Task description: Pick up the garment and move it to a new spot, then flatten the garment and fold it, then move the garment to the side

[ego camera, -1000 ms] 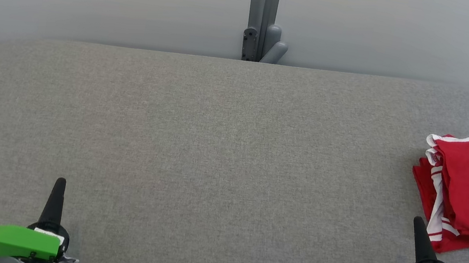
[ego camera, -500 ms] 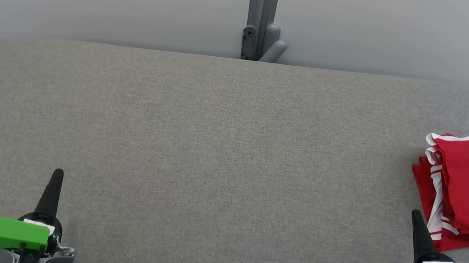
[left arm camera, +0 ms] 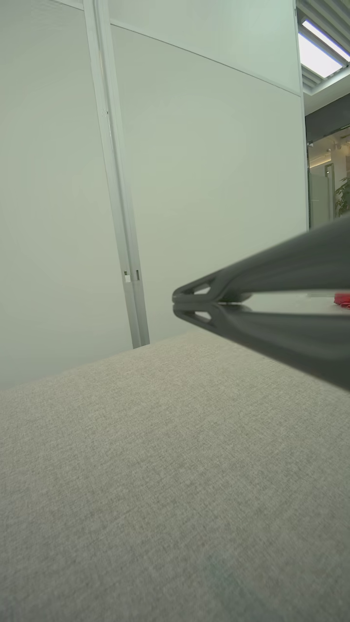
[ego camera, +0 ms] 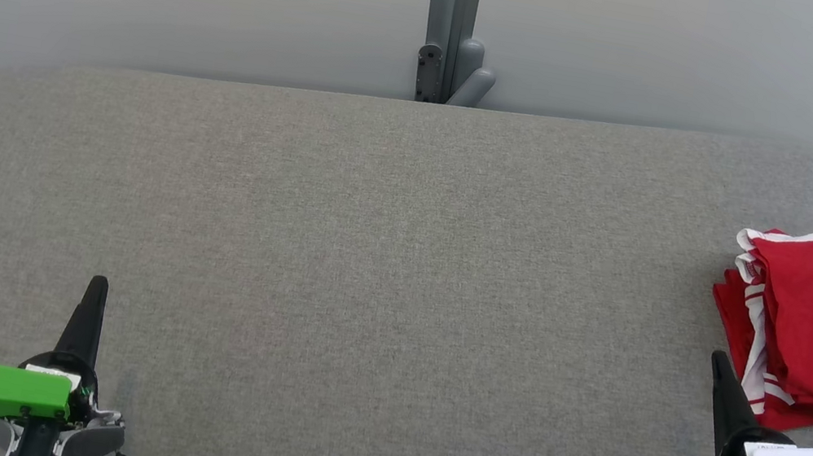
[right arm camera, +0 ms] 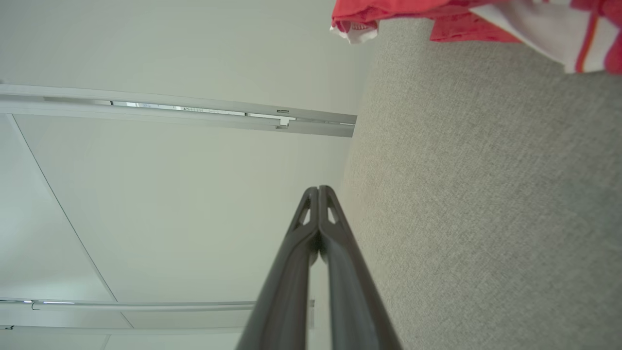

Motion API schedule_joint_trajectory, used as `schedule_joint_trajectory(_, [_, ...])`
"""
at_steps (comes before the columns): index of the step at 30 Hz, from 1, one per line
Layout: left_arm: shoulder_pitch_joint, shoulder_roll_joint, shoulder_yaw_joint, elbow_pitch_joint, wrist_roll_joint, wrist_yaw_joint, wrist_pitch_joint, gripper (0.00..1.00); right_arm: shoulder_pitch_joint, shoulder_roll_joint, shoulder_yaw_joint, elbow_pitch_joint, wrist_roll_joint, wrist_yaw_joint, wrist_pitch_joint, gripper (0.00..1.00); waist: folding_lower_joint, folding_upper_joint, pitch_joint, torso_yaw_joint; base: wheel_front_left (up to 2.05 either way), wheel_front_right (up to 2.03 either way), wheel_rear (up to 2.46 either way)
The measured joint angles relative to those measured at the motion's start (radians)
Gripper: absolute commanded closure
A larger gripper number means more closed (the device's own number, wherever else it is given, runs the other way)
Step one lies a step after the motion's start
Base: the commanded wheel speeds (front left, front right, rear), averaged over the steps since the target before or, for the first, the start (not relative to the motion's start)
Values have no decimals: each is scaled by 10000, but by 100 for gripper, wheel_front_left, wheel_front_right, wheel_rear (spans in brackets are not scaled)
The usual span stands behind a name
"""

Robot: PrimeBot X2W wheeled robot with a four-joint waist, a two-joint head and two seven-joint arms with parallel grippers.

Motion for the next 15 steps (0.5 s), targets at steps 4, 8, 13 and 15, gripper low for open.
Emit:
schedule_joint_trajectory(4, [-62, 0, 54, -6, -238, -12, 86, 100, -37, -2, 6, 4, 307, 0, 79, 100, 0, 0, 6, -10, 0, 0, 0])
schedule_joint_trajectory(8, [-111, -2, 105, -12, -554, -17, 167, 100, -128, -6, 10, 8, 642, 0, 159, 100, 0, 0, 13, -21, 0, 0, 0])
schedule_joint_trajectory(13, [-180, -2, 159, -15, -846, -27, 255, 100, -165, -10, 15, 10, 1001, 0, 247, 100, 0, 0, 21, -35, 0, 0, 0])
schedule_joint_trajectory(15, [-226, -2, 176, -19, -970, -54, 305, 100, -172, -13, 15, 12, 1172, 0, 270, 100, 0, 0, 25, -40, 0, 0, 0])
